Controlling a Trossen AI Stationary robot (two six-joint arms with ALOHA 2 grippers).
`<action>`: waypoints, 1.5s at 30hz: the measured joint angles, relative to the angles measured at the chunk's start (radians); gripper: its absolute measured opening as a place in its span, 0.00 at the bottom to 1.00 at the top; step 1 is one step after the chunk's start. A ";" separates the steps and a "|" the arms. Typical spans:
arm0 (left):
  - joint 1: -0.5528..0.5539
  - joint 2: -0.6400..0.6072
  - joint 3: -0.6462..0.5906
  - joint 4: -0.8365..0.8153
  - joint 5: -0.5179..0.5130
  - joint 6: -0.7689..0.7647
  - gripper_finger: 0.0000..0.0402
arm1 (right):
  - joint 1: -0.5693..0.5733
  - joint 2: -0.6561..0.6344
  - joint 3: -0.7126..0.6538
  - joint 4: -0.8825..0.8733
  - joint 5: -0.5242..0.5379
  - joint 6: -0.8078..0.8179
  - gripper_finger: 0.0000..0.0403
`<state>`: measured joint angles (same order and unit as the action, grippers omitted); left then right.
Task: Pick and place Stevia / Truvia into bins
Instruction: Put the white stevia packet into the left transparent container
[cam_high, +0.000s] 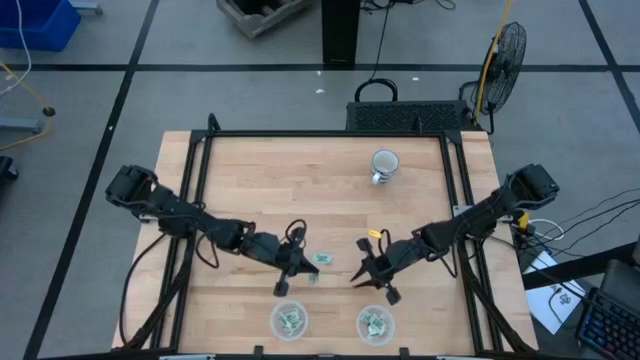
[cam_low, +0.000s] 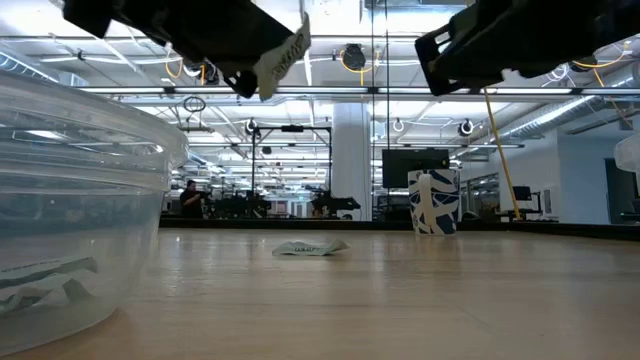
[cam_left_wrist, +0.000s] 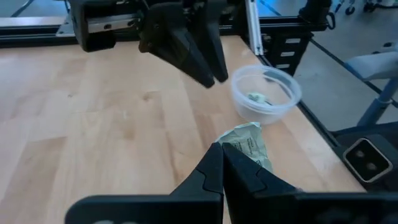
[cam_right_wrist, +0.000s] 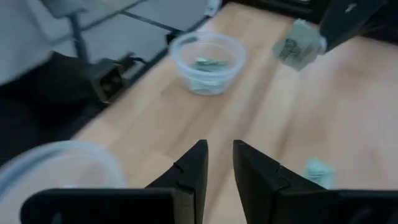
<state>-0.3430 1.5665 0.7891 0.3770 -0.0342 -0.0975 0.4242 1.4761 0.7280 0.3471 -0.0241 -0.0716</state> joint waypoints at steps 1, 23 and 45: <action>0.014 0.000 0.000 0.000 0.012 0.000 0.00 | -0.007 0.000 0.000 -0.002 0.016 -0.008 0.17; -0.194 0.026 0.000 -0.077 0.191 -0.164 0.00 | -0.037 0.000 -0.001 -0.083 0.023 0.135 0.17; -0.203 0.147 0.000 -0.140 0.111 -0.306 0.11 | -0.036 0.005 -0.001 -0.058 0.029 0.103 0.17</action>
<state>-0.5464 1.7138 0.7891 0.2369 0.0765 -0.4031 0.3879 1.4815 0.7273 0.2889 0.0045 0.0316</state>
